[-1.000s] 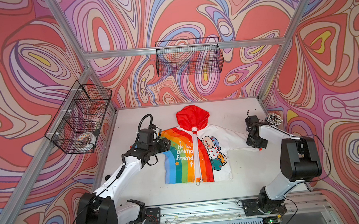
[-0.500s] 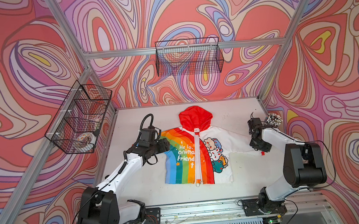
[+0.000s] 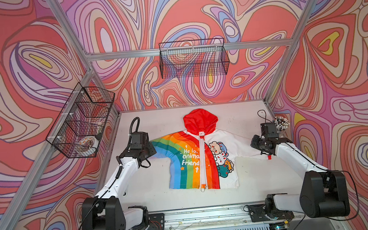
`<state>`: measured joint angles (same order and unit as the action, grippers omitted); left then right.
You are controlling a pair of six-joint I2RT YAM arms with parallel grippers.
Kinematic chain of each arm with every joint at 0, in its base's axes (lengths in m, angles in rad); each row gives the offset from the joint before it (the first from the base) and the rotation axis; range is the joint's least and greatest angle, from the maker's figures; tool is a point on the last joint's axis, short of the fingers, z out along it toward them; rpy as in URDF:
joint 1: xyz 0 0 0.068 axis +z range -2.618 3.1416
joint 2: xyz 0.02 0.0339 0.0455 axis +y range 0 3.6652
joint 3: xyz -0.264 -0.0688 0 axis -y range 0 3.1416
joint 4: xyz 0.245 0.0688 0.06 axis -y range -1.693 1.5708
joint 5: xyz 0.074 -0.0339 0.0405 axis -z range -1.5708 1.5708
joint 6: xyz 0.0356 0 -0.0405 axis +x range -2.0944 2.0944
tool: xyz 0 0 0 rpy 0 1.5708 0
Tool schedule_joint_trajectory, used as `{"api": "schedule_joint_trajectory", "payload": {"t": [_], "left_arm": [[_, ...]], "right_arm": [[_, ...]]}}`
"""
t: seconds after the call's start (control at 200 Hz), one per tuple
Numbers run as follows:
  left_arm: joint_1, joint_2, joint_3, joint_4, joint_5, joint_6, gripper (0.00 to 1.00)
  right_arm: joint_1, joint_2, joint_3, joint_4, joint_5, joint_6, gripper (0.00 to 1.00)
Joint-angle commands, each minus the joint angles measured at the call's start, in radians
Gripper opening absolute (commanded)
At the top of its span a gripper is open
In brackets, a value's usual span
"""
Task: Unzip the jacket
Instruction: Smooth out the jacket at the center of the board.
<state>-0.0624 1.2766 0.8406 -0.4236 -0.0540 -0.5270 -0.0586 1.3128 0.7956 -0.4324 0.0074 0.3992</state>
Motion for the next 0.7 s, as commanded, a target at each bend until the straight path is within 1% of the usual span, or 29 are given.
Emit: {"api": "schedule_joint_trajectory", "payload": {"t": [0.0, 0.045, 0.185, 0.421, 0.511, 0.696], "left_arm": [[0.036, 0.073, 0.052, -0.078, -0.121, 0.001, 0.53], [0.044, 0.107, 0.068, -0.092, -0.148, 0.007, 0.53], [0.062, 0.204, 0.12, -0.114, -0.184, 0.032, 0.51], [0.087, 0.353, 0.228, -0.197, -0.26, 0.051, 0.51], [0.115, 0.392, 0.249, -0.204, -0.231, 0.058, 0.51], [0.142, 0.457, 0.275, -0.197, -0.156, 0.078, 0.48]], "right_arm": [[-0.005, 0.007, -0.011, 0.078, -0.158, -0.044, 0.15], [-0.004, 0.008, -0.012, 0.081, -0.174, -0.043, 0.15], [-0.003, -0.002, -0.019, 0.09, -0.184, -0.045, 0.13], [-0.003, -0.007, -0.019, 0.094, -0.21, -0.043, 0.12], [-0.004, -0.013, -0.026, 0.109, -0.242, -0.045, 0.11], [0.001, -0.025, -0.036, 0.157, -0.36, -0.045, 0.12]]}}
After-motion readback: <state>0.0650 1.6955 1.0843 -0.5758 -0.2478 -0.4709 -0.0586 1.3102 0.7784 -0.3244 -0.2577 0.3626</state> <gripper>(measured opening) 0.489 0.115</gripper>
